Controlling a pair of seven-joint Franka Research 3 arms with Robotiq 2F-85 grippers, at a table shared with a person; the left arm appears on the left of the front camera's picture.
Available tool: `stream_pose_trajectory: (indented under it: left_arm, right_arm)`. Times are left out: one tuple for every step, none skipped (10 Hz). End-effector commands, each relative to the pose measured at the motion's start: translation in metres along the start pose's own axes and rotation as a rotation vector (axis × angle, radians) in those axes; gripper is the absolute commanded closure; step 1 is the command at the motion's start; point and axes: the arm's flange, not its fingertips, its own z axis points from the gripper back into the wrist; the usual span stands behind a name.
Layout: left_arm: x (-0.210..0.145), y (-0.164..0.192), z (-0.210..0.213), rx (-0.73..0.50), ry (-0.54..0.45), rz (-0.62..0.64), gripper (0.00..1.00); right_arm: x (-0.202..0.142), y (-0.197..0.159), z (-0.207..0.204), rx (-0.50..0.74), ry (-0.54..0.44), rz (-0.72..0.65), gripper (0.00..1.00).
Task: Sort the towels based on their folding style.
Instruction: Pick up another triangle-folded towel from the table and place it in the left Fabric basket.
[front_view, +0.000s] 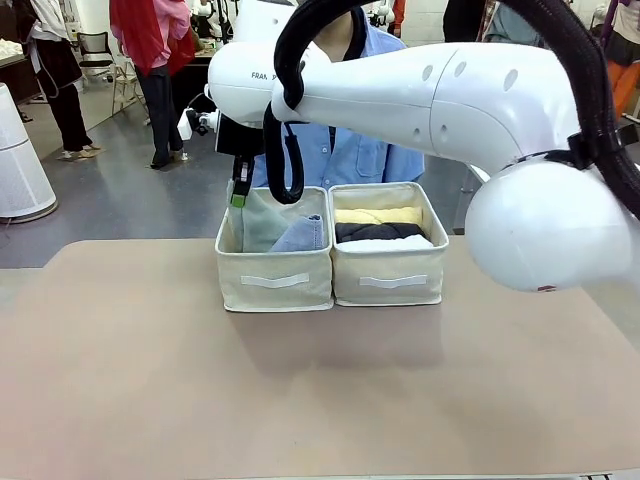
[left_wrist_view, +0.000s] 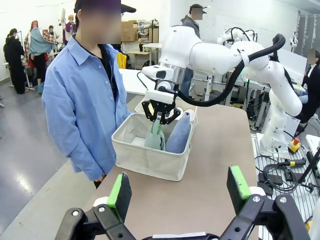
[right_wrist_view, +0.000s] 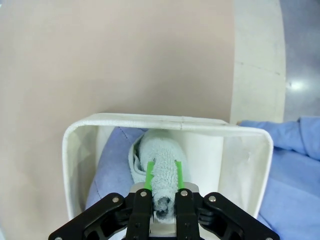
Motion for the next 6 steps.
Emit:
stream_pose_trajectory:
  left_arm:
    - [0.0007, -0.0024, 0.0007, -0.002, -0.006, -0.005, 0.0]
    - [0.0007, -0.0024, 0.0007, -0.002, -0.006, -0.005, 0.0]
    - [0.0007, -0.0024, 0.0007, -0.002, -0.006, -0.005, 0.0]
    - [0.0007, -0.0024, 0.0007, -0.002, -0.006, -0.005, 0.0]
    - [0.0007, -0.0024, 0.0007, -0.002, -0.006, -0.005, 0.0]
    - [0.0007, -0.0024, 0.0007, -0.002, -0.006, -0.005, 0.0]
  right_arm:
    - [0.0144, -0.0159, -0.0013, 0.044, 0.029, 0.015, 0.85]
    - [0.0147, -0.0164, -0.0028, 0.054, 0.037, 0.018, 0.85]
    - [0.0141, -0.0164, -0.0047, 0.06, 0.05, 0.021, 0.85]
    - [0.0132, -0.0161, -0.0061, 0.072, 0.065, 0.026, 0.85]
    - [0.0127, -0.0153, -0.006, 0.077, 0.066, 0.026, 0.85]
    - [0.0121, -0.0157, -0.0055, 0.075, 0.073, 0.024, 0.85]
